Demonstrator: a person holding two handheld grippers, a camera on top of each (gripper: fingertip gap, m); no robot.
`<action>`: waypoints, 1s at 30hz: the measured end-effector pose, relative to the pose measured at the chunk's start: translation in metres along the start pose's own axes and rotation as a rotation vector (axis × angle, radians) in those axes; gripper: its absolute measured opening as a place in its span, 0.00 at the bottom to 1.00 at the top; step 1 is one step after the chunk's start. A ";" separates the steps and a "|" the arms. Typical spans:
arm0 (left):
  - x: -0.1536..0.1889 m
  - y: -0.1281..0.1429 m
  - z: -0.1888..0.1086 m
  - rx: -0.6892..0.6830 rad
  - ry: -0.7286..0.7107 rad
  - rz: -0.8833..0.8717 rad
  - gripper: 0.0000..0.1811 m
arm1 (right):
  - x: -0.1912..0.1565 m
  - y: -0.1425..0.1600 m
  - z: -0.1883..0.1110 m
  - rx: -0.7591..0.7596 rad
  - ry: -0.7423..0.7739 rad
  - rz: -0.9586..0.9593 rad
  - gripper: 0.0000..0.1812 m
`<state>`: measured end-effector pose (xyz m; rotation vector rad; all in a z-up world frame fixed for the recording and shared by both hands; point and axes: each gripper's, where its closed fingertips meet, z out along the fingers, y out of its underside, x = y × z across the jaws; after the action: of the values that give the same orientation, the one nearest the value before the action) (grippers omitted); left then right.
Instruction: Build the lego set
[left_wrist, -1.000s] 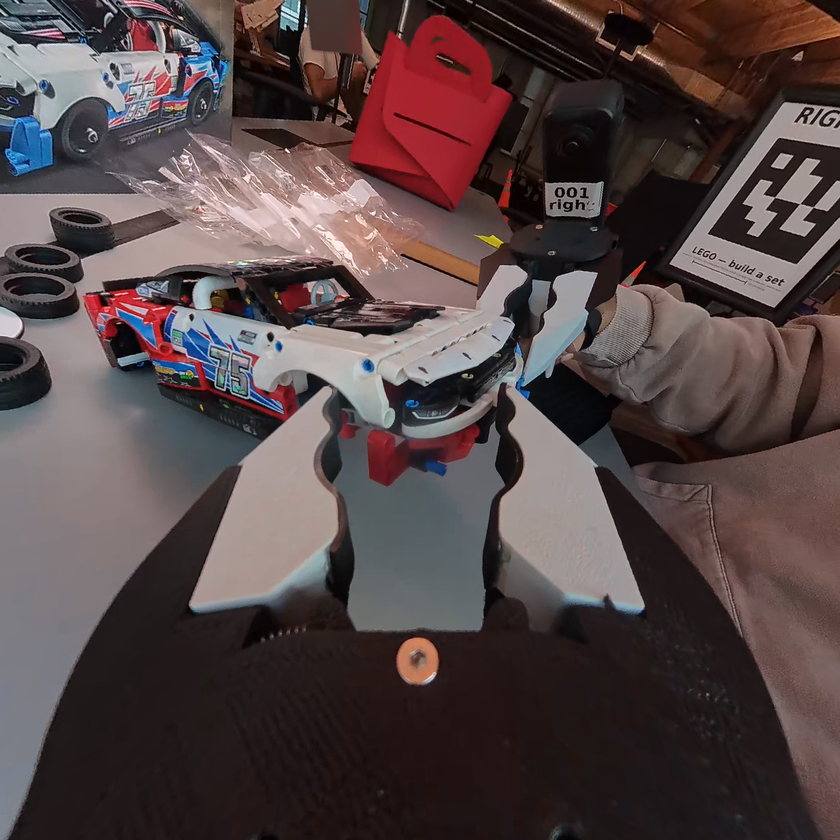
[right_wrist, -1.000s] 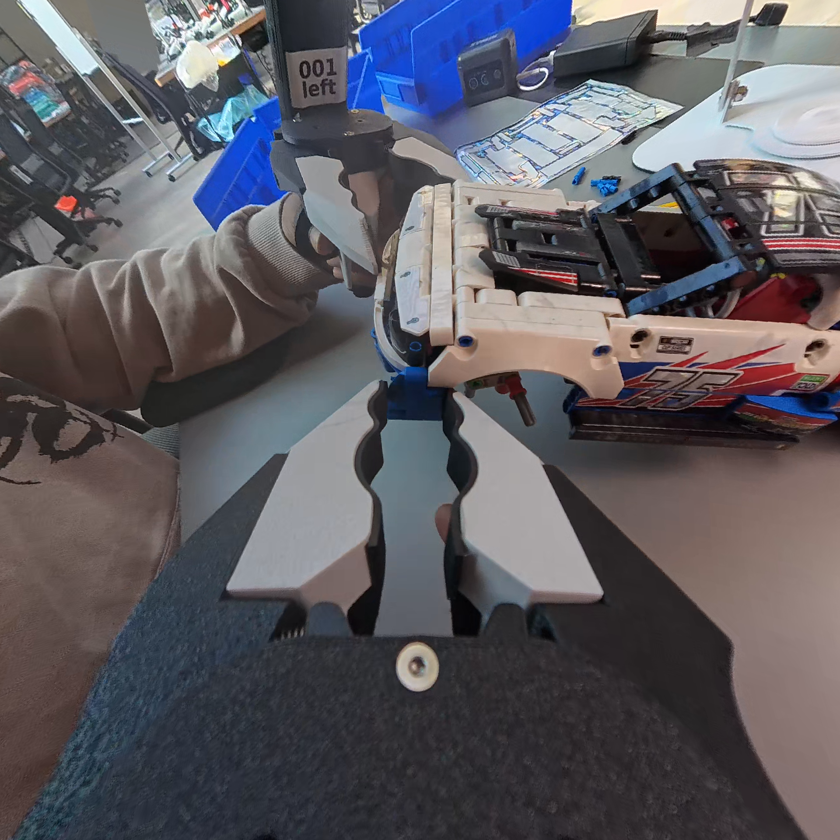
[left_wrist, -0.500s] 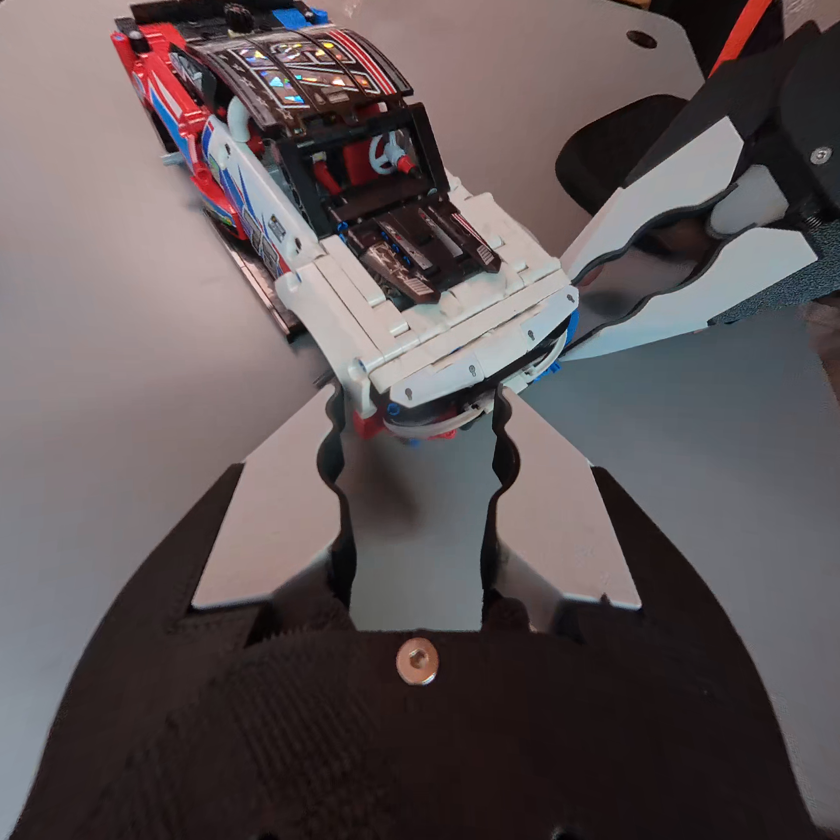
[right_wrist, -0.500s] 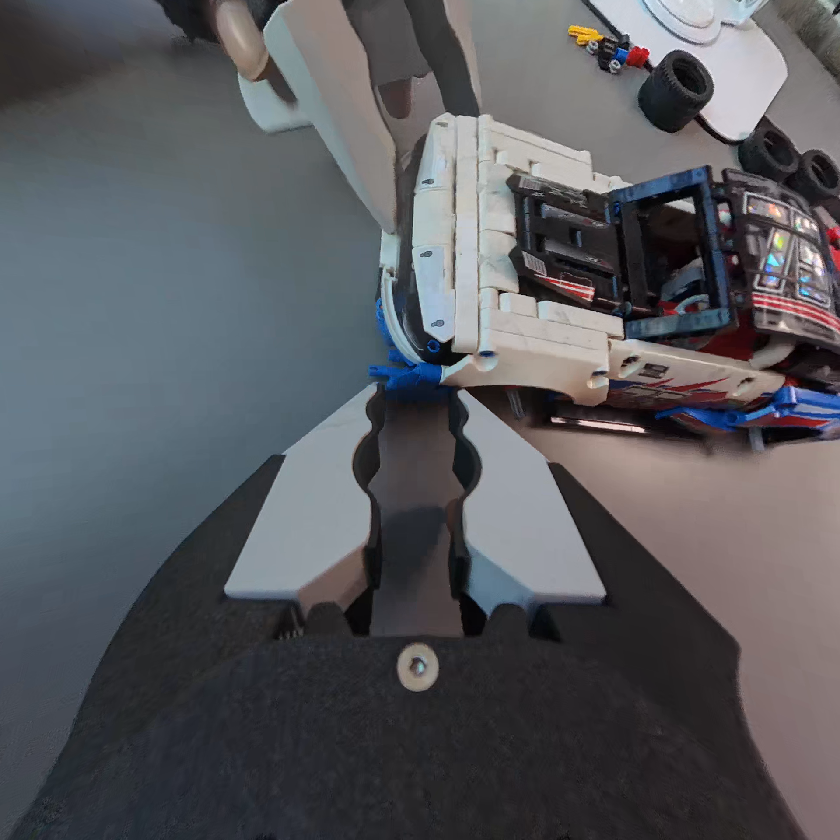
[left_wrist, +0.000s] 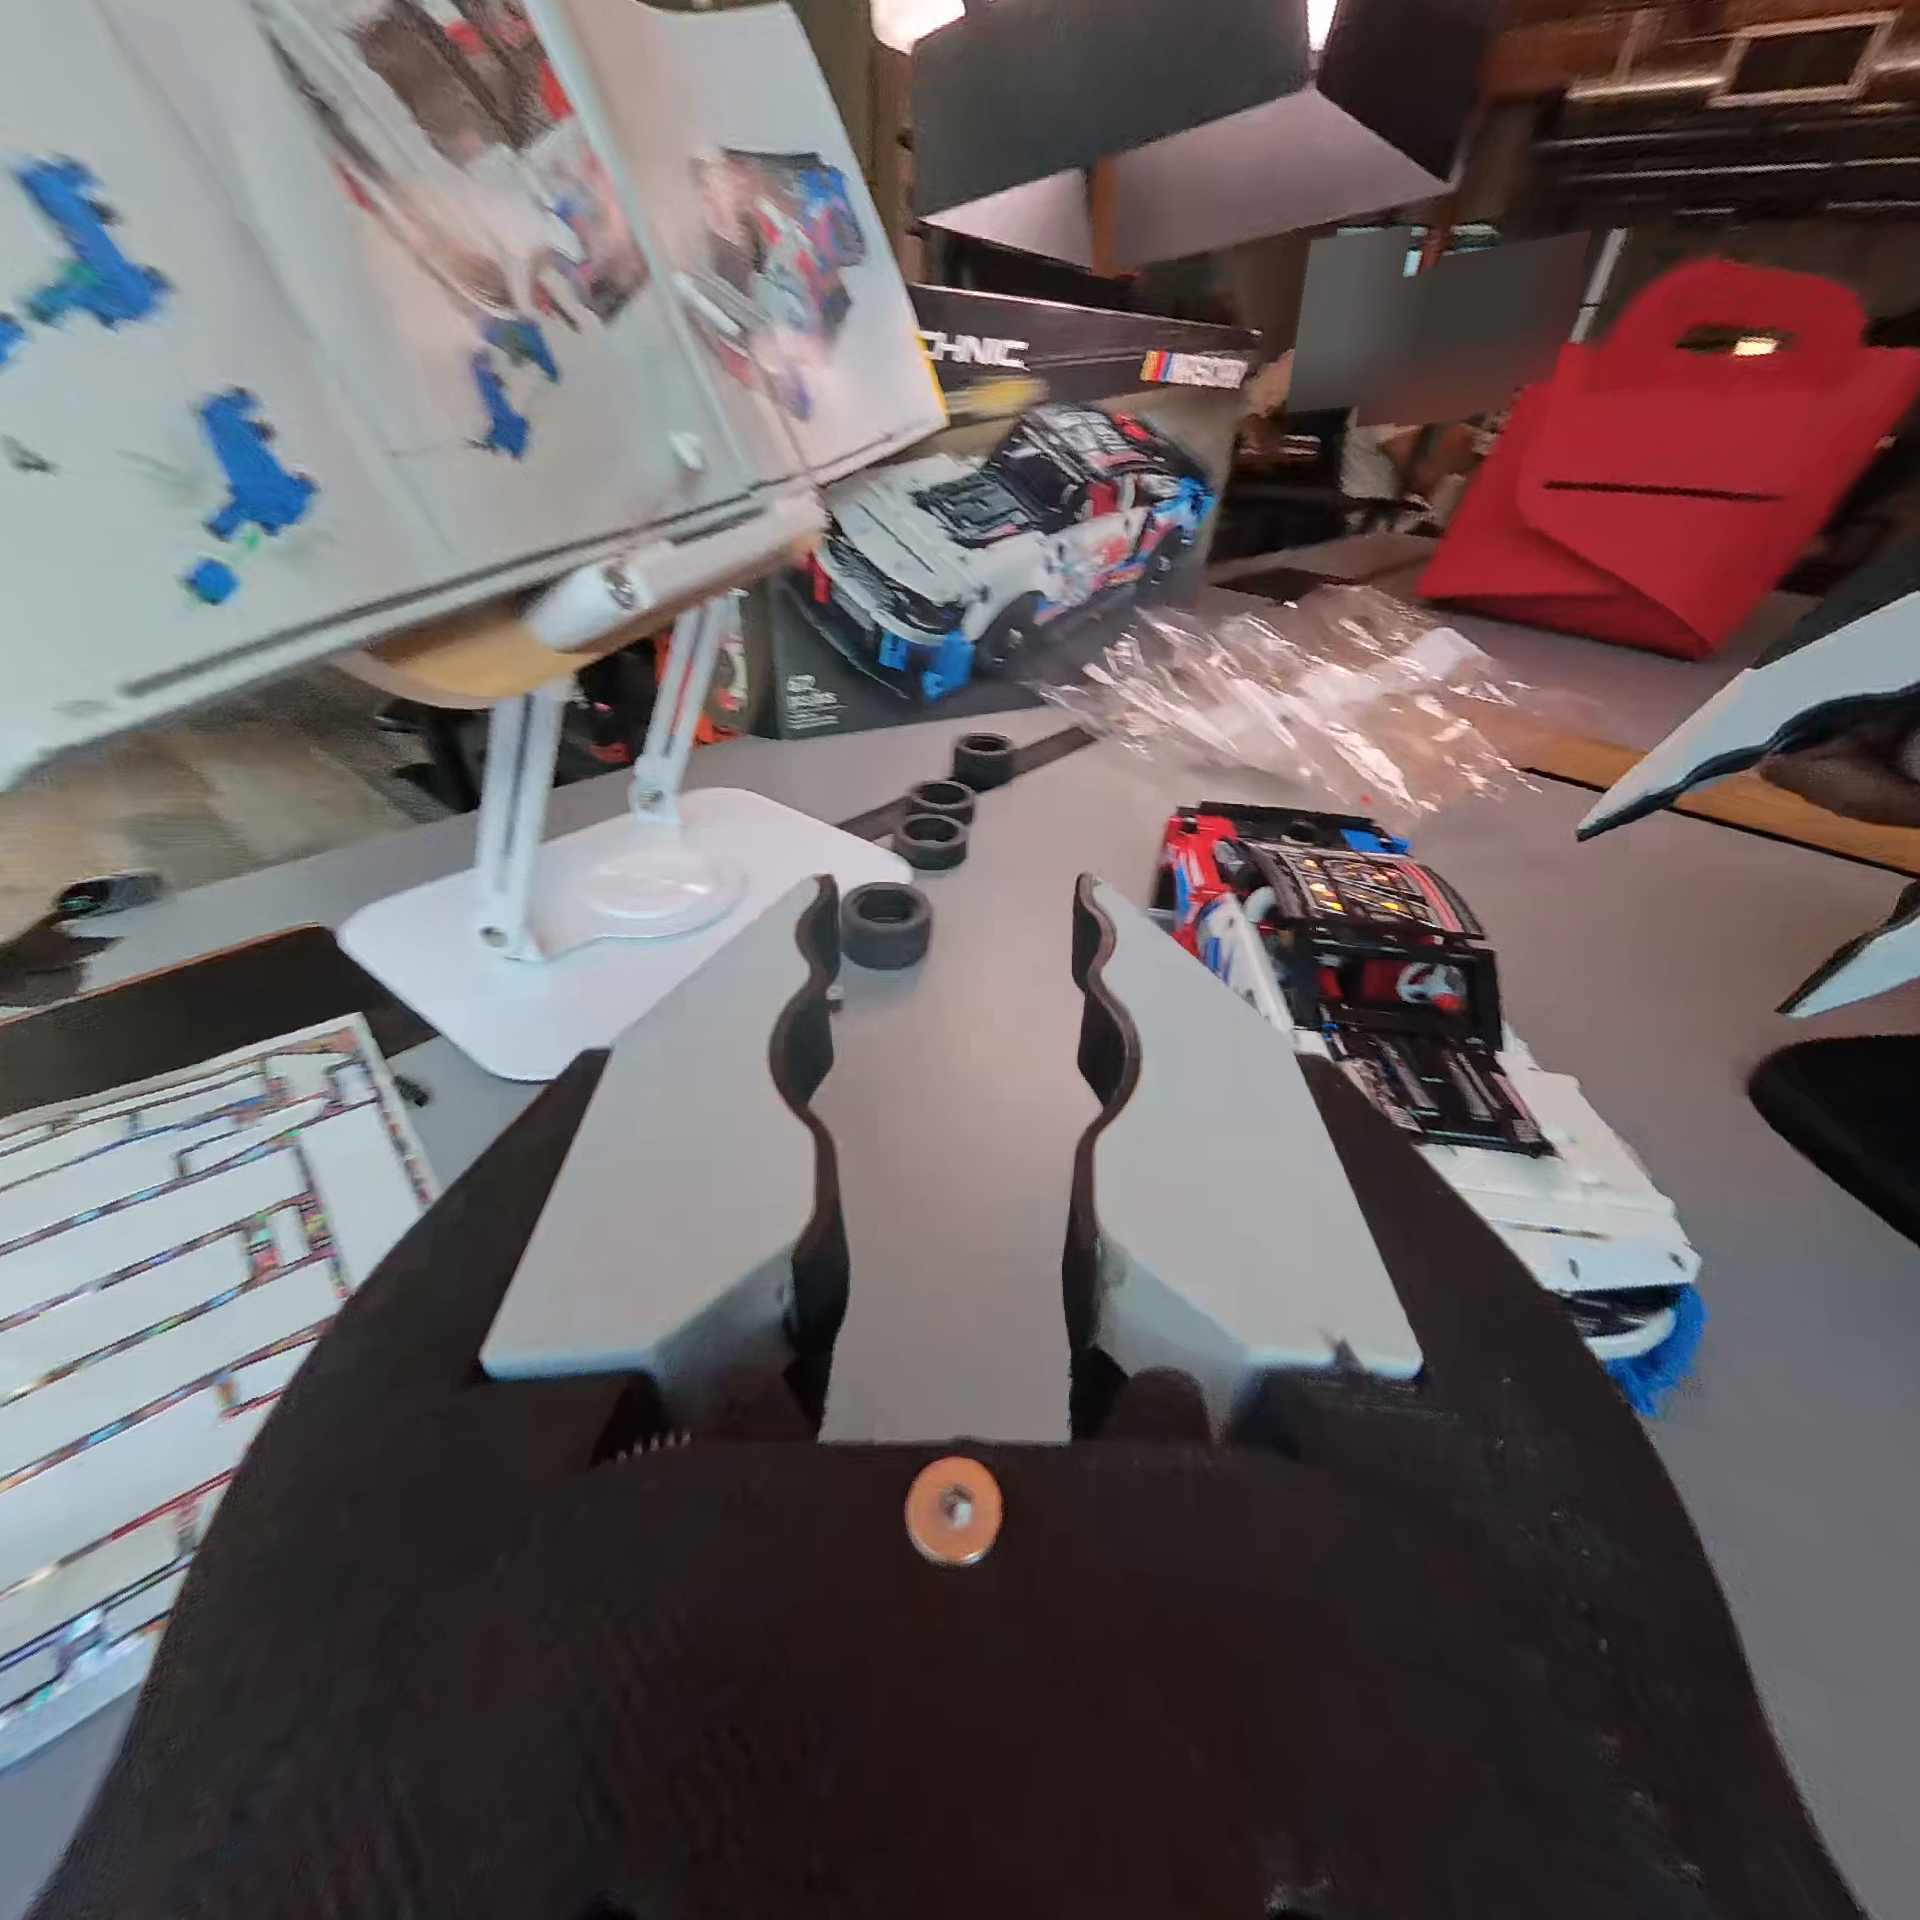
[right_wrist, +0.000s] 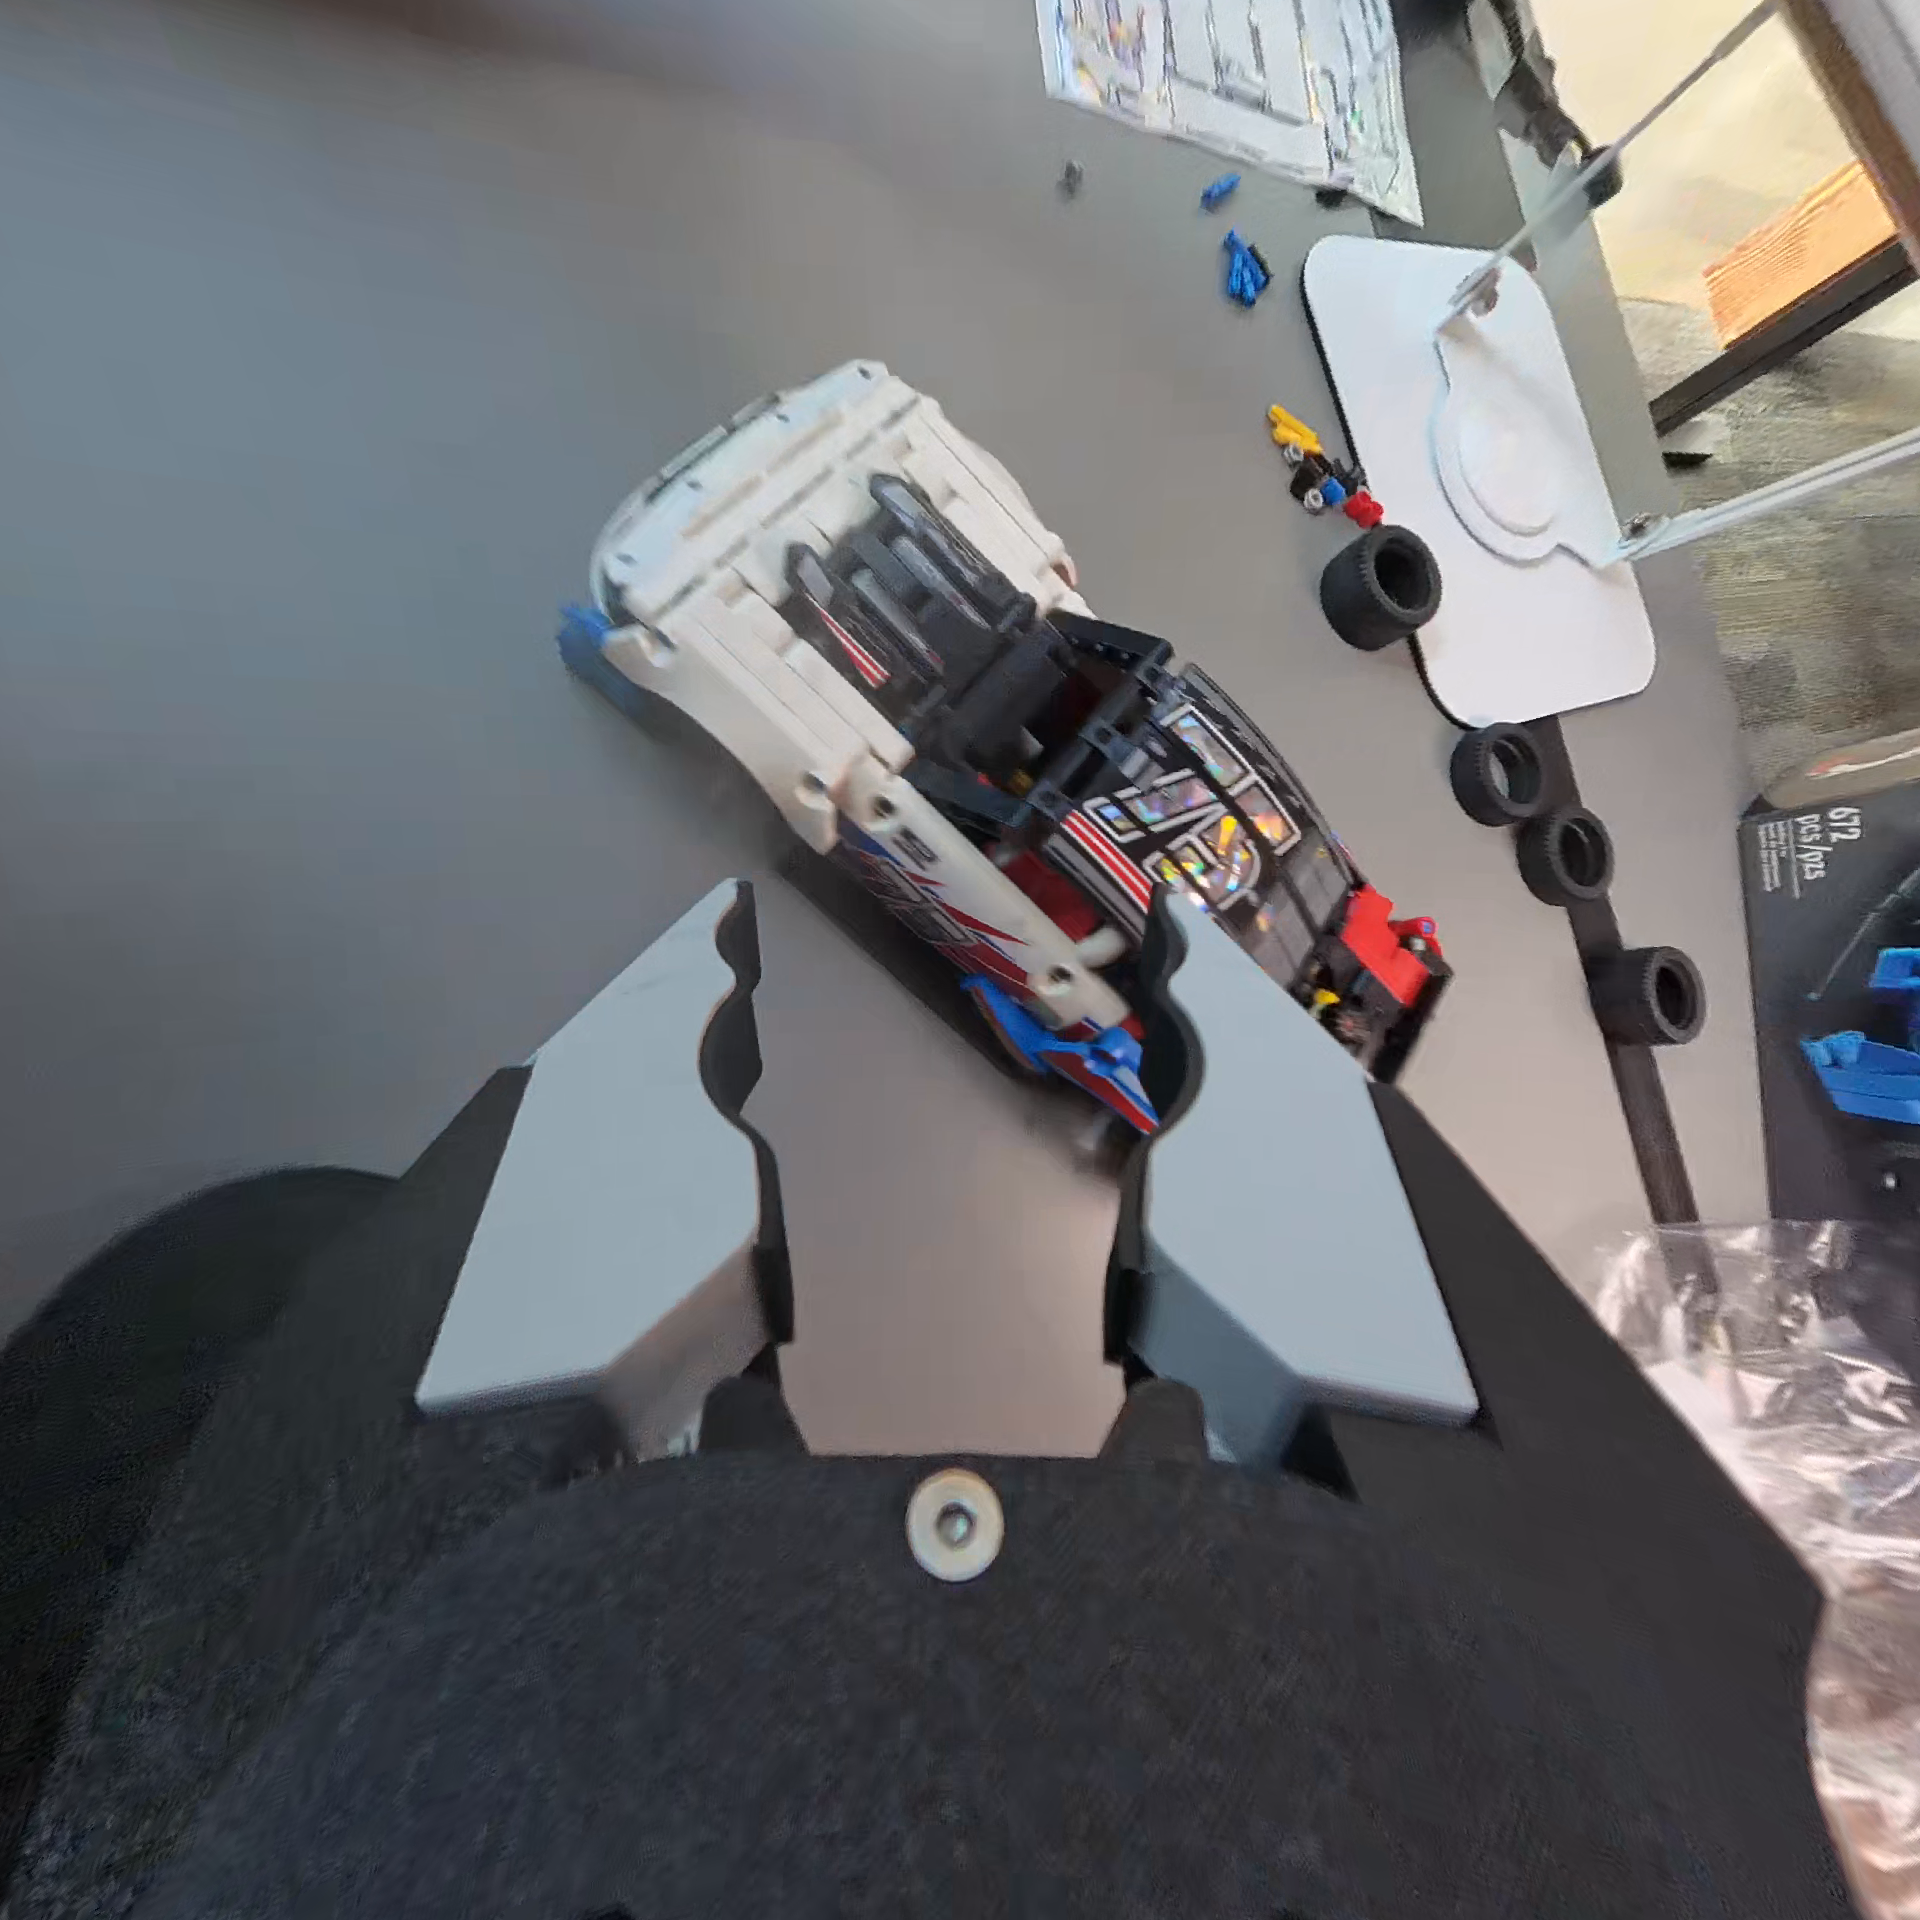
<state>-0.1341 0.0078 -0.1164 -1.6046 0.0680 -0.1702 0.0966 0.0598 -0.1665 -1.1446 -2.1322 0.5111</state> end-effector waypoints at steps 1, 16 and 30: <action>-0.005 -0.001 -0.004 0.006 -0.043 0.017 0.24 | 0.014 0.009 0.004 -0.044 -0.015 -0.024 0.41; 0.092 0.077 -0.016 -0.258 0.113 0.162 0.32 | 0.052 0.036 0.080 -0.287 -0.326 -0.497 0.57; 0.078 0.069 -0.022 -0.203 0.060 0.128 0.28 | 0.067 0.036 0.084 -0.338 -0.217 -0.170 0.55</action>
<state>-0.0567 -0.0281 -0.1790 -1.7914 0.2407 -0.1143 0.0319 0.1330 -0.2234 -1.1103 -2.5488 0.2080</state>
